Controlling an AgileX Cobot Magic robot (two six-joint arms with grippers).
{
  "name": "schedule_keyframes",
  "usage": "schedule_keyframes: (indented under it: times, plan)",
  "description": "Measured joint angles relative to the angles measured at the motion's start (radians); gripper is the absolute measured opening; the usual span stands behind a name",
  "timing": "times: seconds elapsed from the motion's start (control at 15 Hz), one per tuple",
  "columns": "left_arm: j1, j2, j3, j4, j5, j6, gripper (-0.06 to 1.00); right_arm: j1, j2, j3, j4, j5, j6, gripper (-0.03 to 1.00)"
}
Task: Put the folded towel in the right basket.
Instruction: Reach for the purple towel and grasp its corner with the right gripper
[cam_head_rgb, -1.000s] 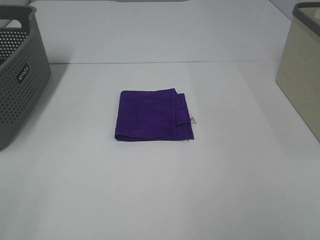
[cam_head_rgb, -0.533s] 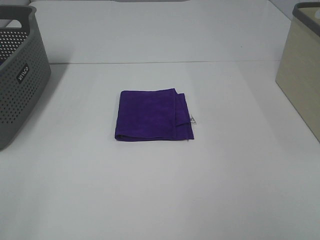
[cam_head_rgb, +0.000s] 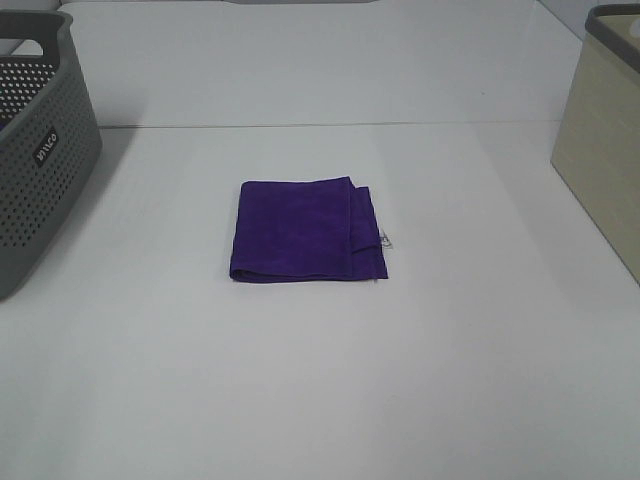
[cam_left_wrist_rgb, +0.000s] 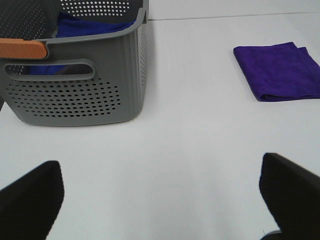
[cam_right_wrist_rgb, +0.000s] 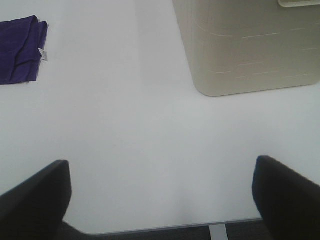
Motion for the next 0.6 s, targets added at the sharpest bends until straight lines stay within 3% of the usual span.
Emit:
schedule_keyframes:
  times: [0.6]
  plan:
    - [0.000,0.000,0.000,0.000,0.000,0.000,0.99,0.000,0.000,0.000,0.000,-0.001,0.000,0.94]
